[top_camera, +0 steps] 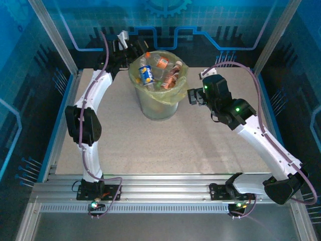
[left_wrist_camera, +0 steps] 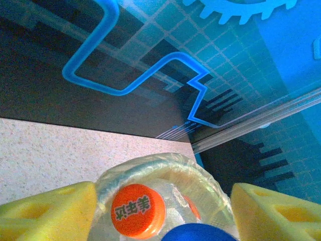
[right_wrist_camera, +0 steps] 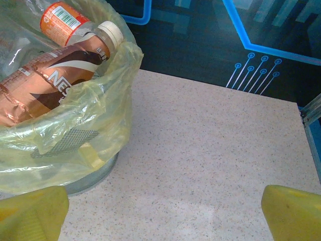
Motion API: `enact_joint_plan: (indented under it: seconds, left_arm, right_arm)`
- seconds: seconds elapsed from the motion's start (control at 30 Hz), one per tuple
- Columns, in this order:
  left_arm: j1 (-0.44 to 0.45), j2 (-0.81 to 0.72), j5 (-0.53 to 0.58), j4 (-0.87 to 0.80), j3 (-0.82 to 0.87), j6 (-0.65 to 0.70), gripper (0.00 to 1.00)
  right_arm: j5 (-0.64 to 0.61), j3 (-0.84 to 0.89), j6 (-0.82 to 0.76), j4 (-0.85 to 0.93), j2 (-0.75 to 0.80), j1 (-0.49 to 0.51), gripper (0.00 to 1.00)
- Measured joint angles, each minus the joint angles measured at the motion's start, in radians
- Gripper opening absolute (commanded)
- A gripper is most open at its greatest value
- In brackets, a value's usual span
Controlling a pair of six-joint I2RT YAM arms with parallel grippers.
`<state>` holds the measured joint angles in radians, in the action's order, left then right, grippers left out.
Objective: Put the plastic bottles in the bin
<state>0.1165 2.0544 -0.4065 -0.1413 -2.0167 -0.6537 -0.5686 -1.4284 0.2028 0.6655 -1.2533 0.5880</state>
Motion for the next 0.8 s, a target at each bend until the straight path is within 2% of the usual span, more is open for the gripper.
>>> enact_joint_plan:
  seconds: [0.1,0.33,0.53,0.8]
  left_arm:
    - [-0.002,0.000,-0.002,-0.015,-0.008,0.001,0.99]
    - [-0.017,-0.037,0.056,-0.080,0.007,0.025,0.99]
    - [-0.044,-0.190,0.151,-0.097,0.118,0.029,0.99]
    - [-0.066,-0.356,0.219,-0.073,0.255,0.033,0.99]
  right_arm:
    - [0.000,0.000,0.000,0.000,0.000,0.000,1.00]
    - [-0.002,0.003,0.000,0.000,0.003,0.000,1.00]
    - [-0.005,0.021,0.000,0.002,0.027,-0.007,1.00]
    - [-0.034,0.047,0.008,0.006,0.070,-0.008,1.00]
